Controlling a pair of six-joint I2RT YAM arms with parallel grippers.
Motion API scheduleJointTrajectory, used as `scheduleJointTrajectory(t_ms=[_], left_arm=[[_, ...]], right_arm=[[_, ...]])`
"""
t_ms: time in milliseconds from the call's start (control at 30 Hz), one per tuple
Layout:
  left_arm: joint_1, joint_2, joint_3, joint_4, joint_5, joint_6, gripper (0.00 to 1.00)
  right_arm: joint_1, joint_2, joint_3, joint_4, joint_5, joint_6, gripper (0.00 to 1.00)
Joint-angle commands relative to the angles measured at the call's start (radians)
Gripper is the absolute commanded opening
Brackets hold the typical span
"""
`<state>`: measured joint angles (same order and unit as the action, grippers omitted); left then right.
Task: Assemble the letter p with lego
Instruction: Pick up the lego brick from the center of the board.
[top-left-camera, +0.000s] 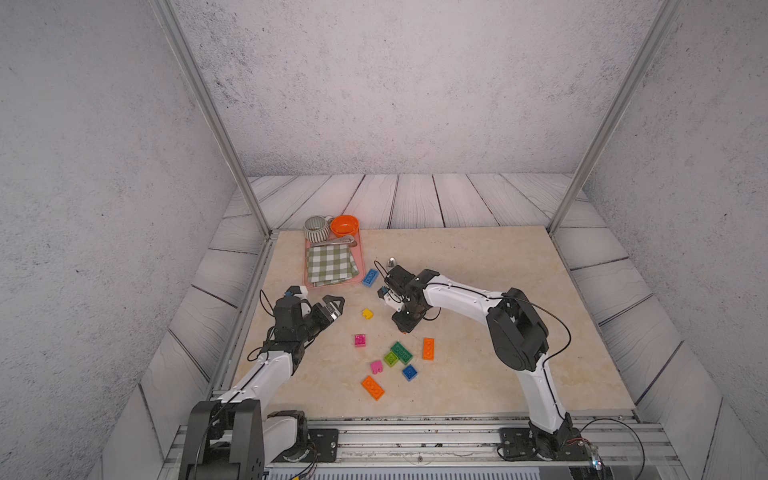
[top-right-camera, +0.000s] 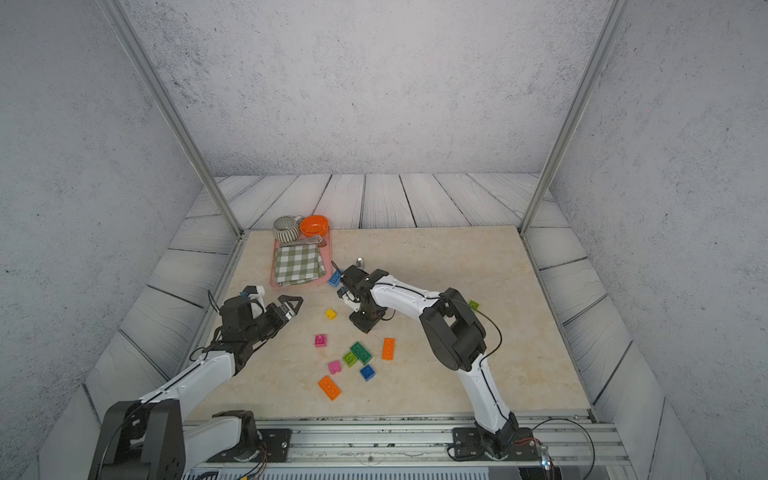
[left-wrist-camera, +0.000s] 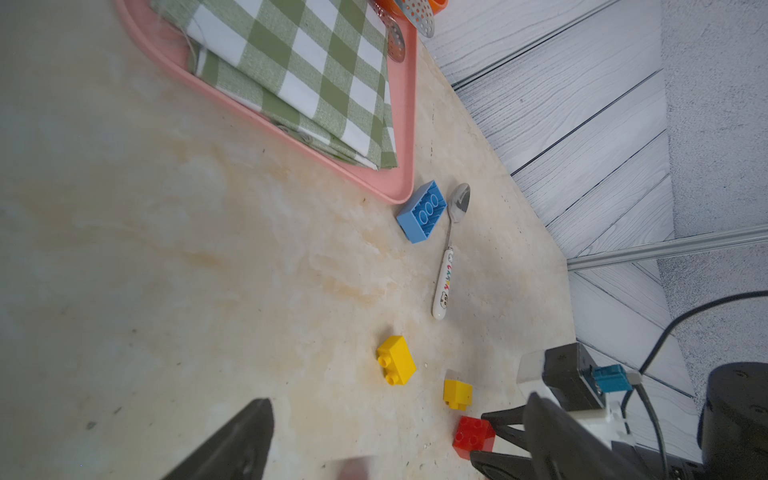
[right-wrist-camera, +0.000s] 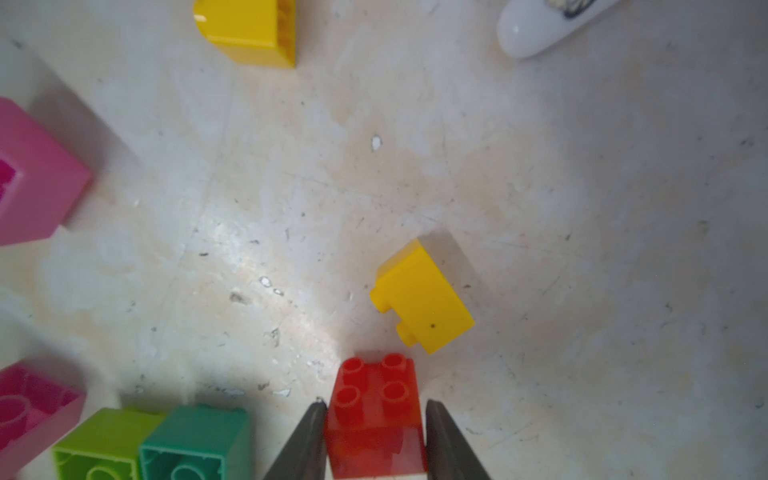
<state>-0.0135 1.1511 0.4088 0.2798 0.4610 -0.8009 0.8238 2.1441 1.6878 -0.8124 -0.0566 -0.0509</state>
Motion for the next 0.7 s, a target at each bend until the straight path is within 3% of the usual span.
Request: scheduleJointTrajectory(t_ms=[0, 400, 667], left_arm=[[-0.005, 0.004, 0.024, -0.001, 0.011, 0.016, 0.98], [-0.003, -0.029, 0.018, -0.006, 0.01, 0.014, 0.98], [-0.005, -0.018, 0.018, 0.001, 0.013, 0.014, 0.98]], right_arm=[[0.002, -0.062, -0.046, 0.051, 0.054, 0.023, 0.37], [-0.067, -0.275, -0.415, 0.618, 0.109, 0.105, 0.35], [-0.154, -0.214, -0.49, 0.747, 0.001, 0.153, 0.35]])
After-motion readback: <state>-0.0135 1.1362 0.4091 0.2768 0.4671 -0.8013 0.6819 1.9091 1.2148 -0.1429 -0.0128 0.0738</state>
